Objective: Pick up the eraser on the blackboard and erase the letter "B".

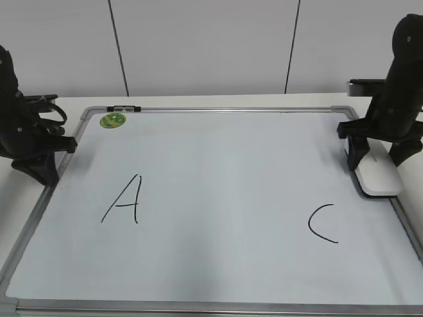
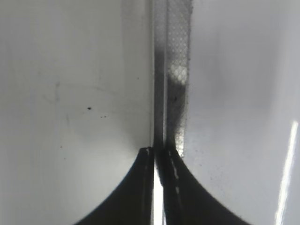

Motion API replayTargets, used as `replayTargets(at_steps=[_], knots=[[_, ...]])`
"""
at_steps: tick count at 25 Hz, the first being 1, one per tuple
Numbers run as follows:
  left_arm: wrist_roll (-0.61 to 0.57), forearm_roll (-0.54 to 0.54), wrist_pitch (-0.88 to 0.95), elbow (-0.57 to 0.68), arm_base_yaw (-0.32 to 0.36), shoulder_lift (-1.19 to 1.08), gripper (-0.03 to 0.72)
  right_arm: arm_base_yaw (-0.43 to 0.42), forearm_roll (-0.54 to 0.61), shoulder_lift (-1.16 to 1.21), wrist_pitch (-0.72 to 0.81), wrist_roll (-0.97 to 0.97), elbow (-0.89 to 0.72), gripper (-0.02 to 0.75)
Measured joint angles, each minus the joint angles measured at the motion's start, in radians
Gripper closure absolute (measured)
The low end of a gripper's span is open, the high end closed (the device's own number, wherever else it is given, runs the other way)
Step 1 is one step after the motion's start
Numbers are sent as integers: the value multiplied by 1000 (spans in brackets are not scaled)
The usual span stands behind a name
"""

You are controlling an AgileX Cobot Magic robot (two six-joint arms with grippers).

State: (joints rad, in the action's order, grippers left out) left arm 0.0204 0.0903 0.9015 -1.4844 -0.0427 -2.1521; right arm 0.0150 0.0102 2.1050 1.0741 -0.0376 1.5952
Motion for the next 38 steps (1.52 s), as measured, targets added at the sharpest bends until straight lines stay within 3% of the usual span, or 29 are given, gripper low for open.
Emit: replayTargets(at_steps=[16, 29, 32, 38], knots=[[-2, 2, 0, 0, 0, 0, 670, 0, 13, 49, 25, 0, 23, 221], [-2, 5, 6, 0, 0, 0, 659, -2, 17, 51, 113, 0, 100, 132], [-2, 5, 20, 0, 0, 7, 587, -2, 15, 51, 129, 0, 136, 131], [5, -35, 42, 4, 0, 77, 295, -2, 0, 51, 135, -4, 167, 131]])
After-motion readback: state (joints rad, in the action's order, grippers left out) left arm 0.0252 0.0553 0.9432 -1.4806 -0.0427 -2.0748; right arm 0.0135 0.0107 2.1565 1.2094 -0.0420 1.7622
